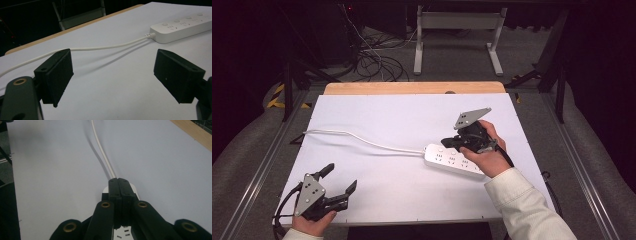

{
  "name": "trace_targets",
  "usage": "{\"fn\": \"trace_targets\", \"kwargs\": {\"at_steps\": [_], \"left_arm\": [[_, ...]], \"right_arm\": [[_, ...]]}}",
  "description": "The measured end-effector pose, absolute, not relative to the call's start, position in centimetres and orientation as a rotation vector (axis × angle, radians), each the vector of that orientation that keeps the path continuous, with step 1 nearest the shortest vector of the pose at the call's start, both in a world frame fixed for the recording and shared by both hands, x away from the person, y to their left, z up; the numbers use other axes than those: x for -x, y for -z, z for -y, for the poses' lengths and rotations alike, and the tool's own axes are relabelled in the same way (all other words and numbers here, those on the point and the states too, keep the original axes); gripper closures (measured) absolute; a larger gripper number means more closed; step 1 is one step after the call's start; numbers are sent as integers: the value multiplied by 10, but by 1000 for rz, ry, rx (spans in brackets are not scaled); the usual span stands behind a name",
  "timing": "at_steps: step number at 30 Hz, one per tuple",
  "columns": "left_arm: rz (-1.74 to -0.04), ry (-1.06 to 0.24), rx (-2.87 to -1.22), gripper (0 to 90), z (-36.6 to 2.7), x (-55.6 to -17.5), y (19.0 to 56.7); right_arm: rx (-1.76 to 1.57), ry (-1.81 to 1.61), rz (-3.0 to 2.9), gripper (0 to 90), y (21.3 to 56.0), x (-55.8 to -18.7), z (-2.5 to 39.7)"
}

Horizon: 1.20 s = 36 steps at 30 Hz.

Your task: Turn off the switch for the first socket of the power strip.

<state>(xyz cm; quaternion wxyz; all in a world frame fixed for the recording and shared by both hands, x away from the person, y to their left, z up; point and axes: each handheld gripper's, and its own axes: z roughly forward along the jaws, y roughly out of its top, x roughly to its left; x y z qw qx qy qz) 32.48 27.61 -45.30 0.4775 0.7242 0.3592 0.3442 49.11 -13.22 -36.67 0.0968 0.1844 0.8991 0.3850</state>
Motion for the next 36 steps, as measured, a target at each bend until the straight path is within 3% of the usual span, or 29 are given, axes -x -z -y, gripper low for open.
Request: {"fn": "trace_targets", "kwargs": {"at_steps": [36], "left_arm": [[-897,-841,-1784,163,-276,-326,454]], "right_arm": [[-711,-740,-2841,900,404,-538,102]]}}
